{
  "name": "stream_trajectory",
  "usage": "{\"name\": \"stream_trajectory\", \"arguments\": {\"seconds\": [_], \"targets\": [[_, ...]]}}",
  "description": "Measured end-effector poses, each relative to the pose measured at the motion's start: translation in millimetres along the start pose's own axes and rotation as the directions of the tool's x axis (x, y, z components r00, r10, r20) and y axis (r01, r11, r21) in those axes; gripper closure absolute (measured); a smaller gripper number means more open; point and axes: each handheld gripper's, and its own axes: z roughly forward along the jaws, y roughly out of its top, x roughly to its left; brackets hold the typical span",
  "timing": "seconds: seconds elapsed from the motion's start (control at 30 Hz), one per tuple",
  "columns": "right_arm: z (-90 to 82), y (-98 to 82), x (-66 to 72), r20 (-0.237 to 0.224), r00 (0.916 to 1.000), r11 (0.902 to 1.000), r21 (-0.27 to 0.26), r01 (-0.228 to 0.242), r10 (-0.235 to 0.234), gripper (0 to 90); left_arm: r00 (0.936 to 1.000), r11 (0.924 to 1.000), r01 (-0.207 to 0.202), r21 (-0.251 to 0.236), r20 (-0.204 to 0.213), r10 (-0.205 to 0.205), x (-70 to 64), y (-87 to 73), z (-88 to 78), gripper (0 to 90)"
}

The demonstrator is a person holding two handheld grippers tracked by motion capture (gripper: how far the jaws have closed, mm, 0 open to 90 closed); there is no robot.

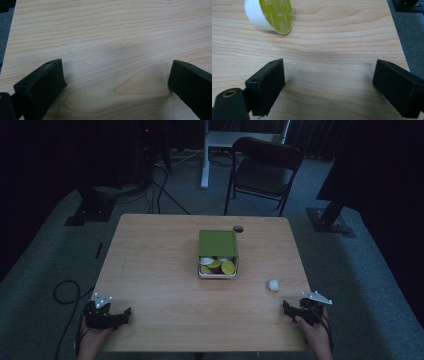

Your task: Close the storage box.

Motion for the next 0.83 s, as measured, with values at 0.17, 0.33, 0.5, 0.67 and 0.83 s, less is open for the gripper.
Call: {"name": "stream_trajectory", "arguments": {"seconds": [0.17,0.33,0.5,0.67,0.83], "targets": [[1.3,0.7,2.7,0.013,0.9998,0.9998,0.008,0.016,-0.016,10.2,1.0,1.0,-0.002,0.0,0.002,0.002,0.2,1.1,1.1,0.7],[1.9,1.1,3.0,0.015,0.9998,0.9999,0.007,0.014,-0.014,10.2,1.0,1.0,-0.002,0.0,0.001,0.002,0.2,1.1,1.2,0.7],[2.0,1.1,3.5,0.019,0.9998,0.9999,0.007,0.009,-0.009,10.2,1.0,1.0,-0.002,0.0,0.001,0.002,0.2,1.1,1.3,0.7],[2.0,1.1,3.4,0.019,0.9998,0.9999,0.006,0.01,-0.01,10.2,1.0,1.0,-0.002,0.001,0.001,0.002,0.2,1.1,1.2,0.7],[2.0,1.3,3.4,0.019,0.9998,0.9999,0.006,0.01,-0.01,10.3,1.0,1.0,-0.002,0.001,0.001,0.002,0.2,1.3,1.2,0.7]]}}
